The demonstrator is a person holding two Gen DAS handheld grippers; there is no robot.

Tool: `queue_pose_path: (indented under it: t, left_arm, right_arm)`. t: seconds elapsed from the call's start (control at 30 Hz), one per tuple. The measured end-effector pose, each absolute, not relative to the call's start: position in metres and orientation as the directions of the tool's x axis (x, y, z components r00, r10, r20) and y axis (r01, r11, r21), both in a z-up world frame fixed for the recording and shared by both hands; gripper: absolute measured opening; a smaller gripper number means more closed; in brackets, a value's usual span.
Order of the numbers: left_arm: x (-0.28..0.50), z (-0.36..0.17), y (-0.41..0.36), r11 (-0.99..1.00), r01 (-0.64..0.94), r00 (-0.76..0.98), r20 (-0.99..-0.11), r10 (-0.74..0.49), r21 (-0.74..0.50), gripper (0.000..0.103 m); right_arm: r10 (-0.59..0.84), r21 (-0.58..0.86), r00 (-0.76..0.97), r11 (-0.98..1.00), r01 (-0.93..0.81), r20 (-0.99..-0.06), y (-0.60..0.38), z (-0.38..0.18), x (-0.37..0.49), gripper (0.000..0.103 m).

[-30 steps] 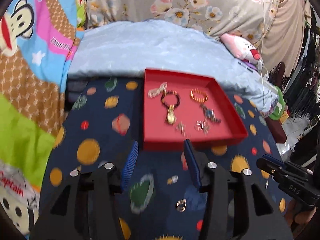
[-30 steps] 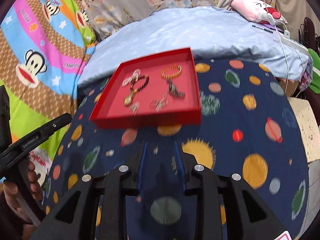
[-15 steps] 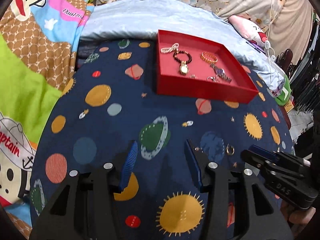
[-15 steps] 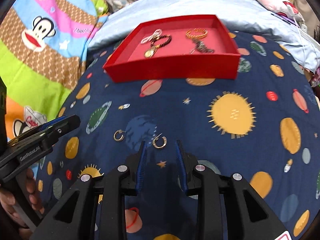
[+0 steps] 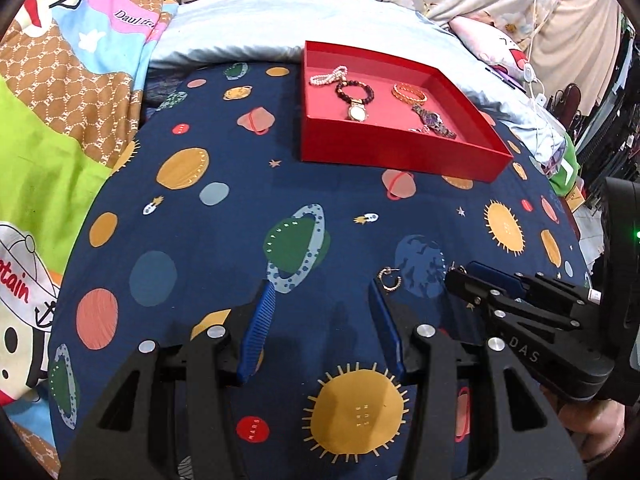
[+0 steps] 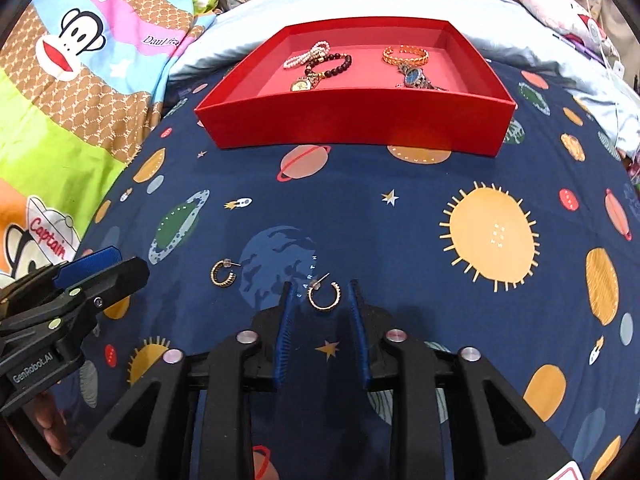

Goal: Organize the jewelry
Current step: 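Grasp a gold hoop earring with each gripper, then carry both gold hoop earrings into the red tray and open both grippers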

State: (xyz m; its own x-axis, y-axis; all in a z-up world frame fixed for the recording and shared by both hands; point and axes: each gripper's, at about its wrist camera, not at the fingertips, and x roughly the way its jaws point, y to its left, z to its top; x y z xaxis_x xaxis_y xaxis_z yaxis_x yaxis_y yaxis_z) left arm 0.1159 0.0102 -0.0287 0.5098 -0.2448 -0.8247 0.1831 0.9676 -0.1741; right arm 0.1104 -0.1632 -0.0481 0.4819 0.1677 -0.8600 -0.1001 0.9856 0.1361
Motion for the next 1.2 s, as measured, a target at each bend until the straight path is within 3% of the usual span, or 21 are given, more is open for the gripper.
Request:
queue_pose_path:
  t: [0.53, 0.83, 1.03, 1.2]
  left_arm:
    - [0.126, -0.048, -0.033, 0.944, 0.278, 0.469, -0.832, -0.296, -0.179, 0.046]
    - [0.132, -0.056, -0.041, 0.944, 0.295, 0.467, -0.841, -0.275, -0.145, 0.033]
    - [0.134, -0.056, -0.042, 0.943, 0.303, 0.465, -0.842, -0.273, -0.138, 0.016]
    - [0.134, -0.056, -0.042, 0.941, 0.304, 0.458, -0.844, -0.279, -0.147, 0.016]
  right_arm:
    - [0.192, 0.203, 0.491, 0.979, -0.032, -0.850, -0.193, -0.031, 0.090, 0.016]
    - [0.196, 0.213, 0.487, 0.977, -0.021, -0.851, -0.196, -0.031, 0.088, 0.016]
    - [0.197, 0.215, 0.488, 0.976, -0.021, -0.850, -0.196, -0.029, 0.088, 0.016]
    - [0.201, 0.217, 0.494, 0.976, -0.024, -0.846, -0.197, -0.024, 0.087, 0.016]
